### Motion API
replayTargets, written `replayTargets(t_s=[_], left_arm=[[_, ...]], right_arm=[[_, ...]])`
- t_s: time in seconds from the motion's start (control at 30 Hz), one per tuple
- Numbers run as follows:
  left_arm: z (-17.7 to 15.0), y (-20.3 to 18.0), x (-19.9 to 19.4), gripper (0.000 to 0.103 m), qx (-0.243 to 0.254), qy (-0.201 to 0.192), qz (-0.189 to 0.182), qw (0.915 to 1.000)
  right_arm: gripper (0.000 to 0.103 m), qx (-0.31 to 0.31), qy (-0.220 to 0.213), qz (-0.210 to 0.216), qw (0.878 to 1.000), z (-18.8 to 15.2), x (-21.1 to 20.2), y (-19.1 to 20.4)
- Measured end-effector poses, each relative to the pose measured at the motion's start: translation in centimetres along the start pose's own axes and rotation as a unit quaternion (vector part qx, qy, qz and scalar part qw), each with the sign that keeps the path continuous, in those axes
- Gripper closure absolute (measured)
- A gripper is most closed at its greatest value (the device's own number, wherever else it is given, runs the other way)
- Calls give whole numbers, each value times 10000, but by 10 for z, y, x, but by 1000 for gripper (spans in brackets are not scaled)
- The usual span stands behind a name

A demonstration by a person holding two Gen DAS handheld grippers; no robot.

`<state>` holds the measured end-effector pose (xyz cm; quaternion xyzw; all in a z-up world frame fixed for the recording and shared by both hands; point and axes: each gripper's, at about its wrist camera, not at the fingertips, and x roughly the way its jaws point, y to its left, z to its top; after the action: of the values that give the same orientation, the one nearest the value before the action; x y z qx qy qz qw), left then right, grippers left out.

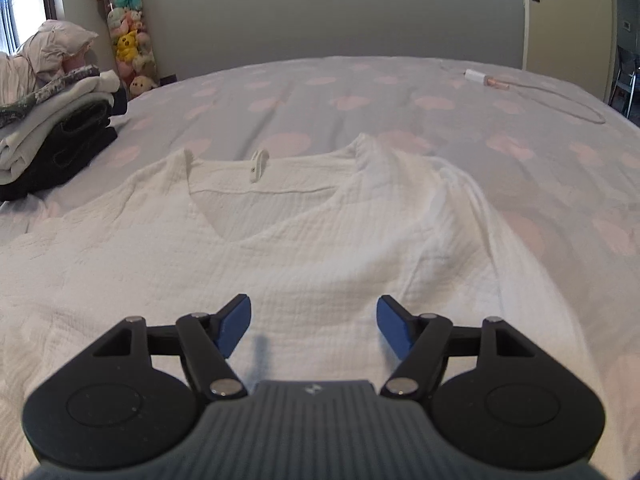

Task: Fold clothes
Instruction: 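Release the shirt edge with the left gripper and smooth it flat, then grasp a sleeve with the right gripper and fold it across the shirt body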

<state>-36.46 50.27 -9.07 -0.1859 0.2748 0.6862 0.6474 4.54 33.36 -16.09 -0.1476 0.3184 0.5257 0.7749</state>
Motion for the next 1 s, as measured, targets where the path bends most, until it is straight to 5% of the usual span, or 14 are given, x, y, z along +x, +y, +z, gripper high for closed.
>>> replayTargets(t_s=[0.23, 0.43, 0.6, 0.7, 0.73, 0.83, 1.0], left_arm=[[-30, -84, -24, 65, 1044, 286, -1305, 9855], [-46, -128, -32, 63, 1966, 134, -1489, 9690], [-63, -146, -39, 63, 2506, 83, -1603, 9547], [-66, -141, -39, 63, 2483, 129, -1701, 9535], [-66, -138, -39, 63, 2449, 172, -1757, 9533], [-68, -128, -34, 62, 2324, 399, -1886, 9533], [-63, -115, -28, 62, 2090, 523, -1984, 9562]], right_arm=[[31, 689, 109, -396, 9968, -11, -62, -50], [40, 919, 530, -1247, 9865, -36, -118, -100], [43, 1196, 1006, -1257, 9797, -49, -135, -110], [45, 1199, 1432, -1372, 9728, -60, -125, -103], [48, 1174, 1587, -1442, 9697, -65, -121, -102], [90, 1183, 1898, -1570, 9619, -73, -117, -103], [96, 778, 1724, -1672, 9676, -48, -130, -95]])
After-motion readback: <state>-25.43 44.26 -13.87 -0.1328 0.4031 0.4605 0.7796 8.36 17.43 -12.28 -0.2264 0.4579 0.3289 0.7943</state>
